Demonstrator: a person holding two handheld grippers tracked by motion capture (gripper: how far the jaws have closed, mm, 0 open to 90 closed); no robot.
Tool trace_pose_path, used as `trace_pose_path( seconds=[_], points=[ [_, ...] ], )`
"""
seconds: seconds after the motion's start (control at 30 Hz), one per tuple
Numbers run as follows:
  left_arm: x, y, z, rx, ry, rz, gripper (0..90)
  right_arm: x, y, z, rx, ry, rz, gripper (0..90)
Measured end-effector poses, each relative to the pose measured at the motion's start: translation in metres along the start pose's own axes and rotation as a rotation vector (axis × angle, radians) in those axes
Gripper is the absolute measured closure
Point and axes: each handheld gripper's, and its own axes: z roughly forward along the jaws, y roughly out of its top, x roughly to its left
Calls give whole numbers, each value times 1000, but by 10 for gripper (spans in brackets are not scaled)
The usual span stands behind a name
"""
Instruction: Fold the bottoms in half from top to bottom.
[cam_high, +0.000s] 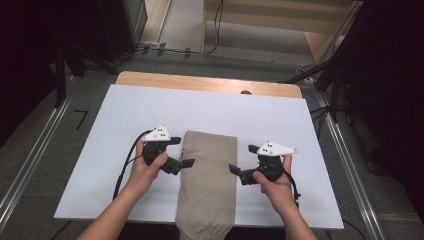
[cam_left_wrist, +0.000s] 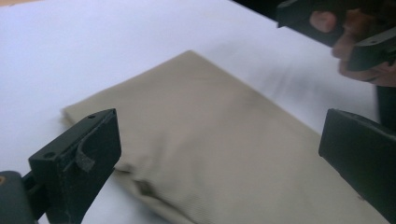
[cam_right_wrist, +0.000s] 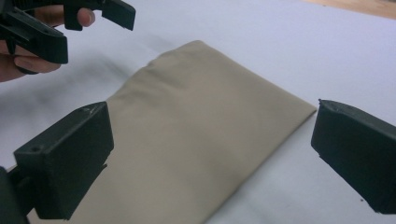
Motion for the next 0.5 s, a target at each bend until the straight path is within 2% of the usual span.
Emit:
trace_pose_path(
  seconds=[0.13,0.17,0.2,0.3,0.37,0.43,0.5],
  points=[
    [23,3,19,49,34,-36,4,-26,5,18,26,-5,48,0],
    [28,4,23,55,47,-44,27,-31,6,23,41,-16,51,10],
    [32,5,27,62,56,-54,55,-35,8,28,52,-30,53,58],
    [45,8,35,63,58,-93,71,-47,10,43,88,-51,85,69],
    [52,9,39,77,94,-116,147,-54,10,53,107,-93,112,156],
    [59,10,43,92,114,-137,162,-59,9,61,129,-107,119,189],
    [64,10,46,108,131,-146,213,-63,7,68,150,-124,121,251]
  ],
)
